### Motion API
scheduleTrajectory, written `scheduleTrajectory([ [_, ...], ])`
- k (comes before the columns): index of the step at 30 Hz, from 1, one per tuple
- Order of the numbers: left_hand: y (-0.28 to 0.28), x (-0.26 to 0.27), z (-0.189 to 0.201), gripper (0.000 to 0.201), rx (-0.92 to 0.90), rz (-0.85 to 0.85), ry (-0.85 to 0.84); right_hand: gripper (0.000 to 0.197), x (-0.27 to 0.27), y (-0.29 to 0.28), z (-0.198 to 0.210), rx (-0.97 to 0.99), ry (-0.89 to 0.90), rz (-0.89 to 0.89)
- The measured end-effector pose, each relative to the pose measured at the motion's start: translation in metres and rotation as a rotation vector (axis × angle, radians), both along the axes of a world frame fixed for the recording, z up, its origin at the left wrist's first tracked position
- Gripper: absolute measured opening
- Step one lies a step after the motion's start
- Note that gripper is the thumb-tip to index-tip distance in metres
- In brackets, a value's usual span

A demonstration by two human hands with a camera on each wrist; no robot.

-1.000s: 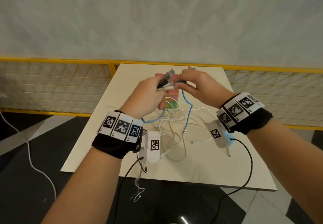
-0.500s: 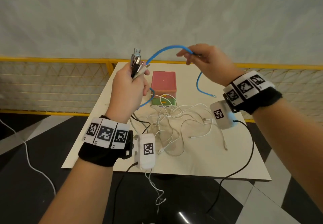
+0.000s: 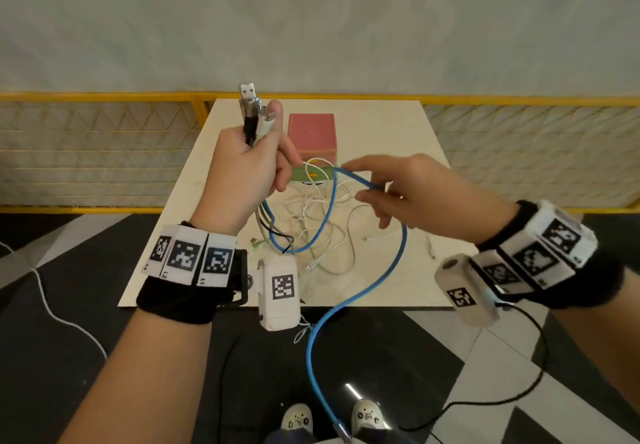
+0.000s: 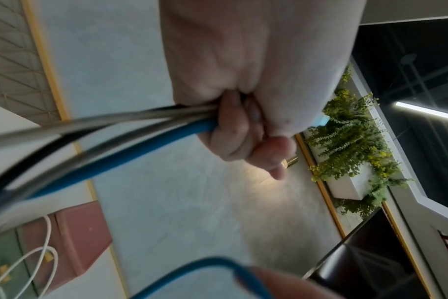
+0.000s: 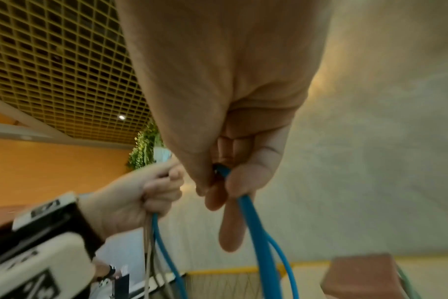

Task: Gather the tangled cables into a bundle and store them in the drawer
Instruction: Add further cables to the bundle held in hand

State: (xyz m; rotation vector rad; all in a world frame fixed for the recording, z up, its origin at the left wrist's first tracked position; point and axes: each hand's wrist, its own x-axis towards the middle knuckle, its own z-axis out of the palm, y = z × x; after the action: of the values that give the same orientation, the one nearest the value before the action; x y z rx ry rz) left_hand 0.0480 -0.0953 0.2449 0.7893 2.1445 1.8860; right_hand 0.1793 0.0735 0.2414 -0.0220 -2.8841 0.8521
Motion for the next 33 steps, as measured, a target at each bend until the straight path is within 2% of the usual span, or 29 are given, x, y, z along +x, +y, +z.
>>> scheduleTrajectory([
  [4, -0.002, 0.014, -0.004, 0.068, -0.009, -0.149, 0.023, 0.040, 0.009, -0.010, -0.032, 0.207, -0.199, 0.059],
  [7, -0.004, 0.022, -0.003, 0.066, -0.076, -0.273, 0.129, 0.040, 0.013, -0.017, -0.035, 0.254, -0.178, 0.068],
  [10, -0.003, 0.029, 0.002, 0.060, -0.164, -0.355, 0.211, 0.043, 0.010, -0.030, -0.025, 0.091, -0.045, 0.111],
  [13, 0.000, 0.036, 0.004, 0.054, -0.175, -0.457, 0.194, 0.028, 0.005, -0.048, -0.014, -0.222, 0.082, 0.208],
  [18, 0.001, 0.039, 0.011, 0.055, -0.204, -0.413, 0.134, 0.019, -0.001, -0.066, -0.020, -0.649, 0.059, 0.231],
  [20, 0.003, 0.035, 0.009, 0.041, -0.185, -0.370, 0.119, 0.020, -0.003, -0.070, -0.022, -0.765, 0.050, 0.184],
  [21, 0.003, 0.033, 0.008, 0.030, -0.115, -0.354, 0.085, 0.022, -0.003, -0.069, -0.023, -0.793, 0.053, 0.159],
  [22, 0.002, 0.033, 0.008, 0.028, -0.020, -0.339, 0.040, 0.023, -0.003, -0.069, -0.024, -0.804, 0.061, 0.141],
  [24, -0.001, 0.029, 0.007, 0.040, 0.125, -0.298, 0.040, 0.023, -0.003, -0.065, -0.027, -0.805, 0.072, 0.122],
  [27, 0.000, 0.029, 0.009, 0.017, 0.078, -0.354, 0.149, 0.023, -0.003, -0.061, -0.029, -0.818, 0.047, 0.107],
  [33, 0.014, 0.038, 0.007, 0.028, -0.020, -0.335, 0.192, 0.029, -0.004, -0.059, -0.033, -0.891, 0.043, 0.136],
])
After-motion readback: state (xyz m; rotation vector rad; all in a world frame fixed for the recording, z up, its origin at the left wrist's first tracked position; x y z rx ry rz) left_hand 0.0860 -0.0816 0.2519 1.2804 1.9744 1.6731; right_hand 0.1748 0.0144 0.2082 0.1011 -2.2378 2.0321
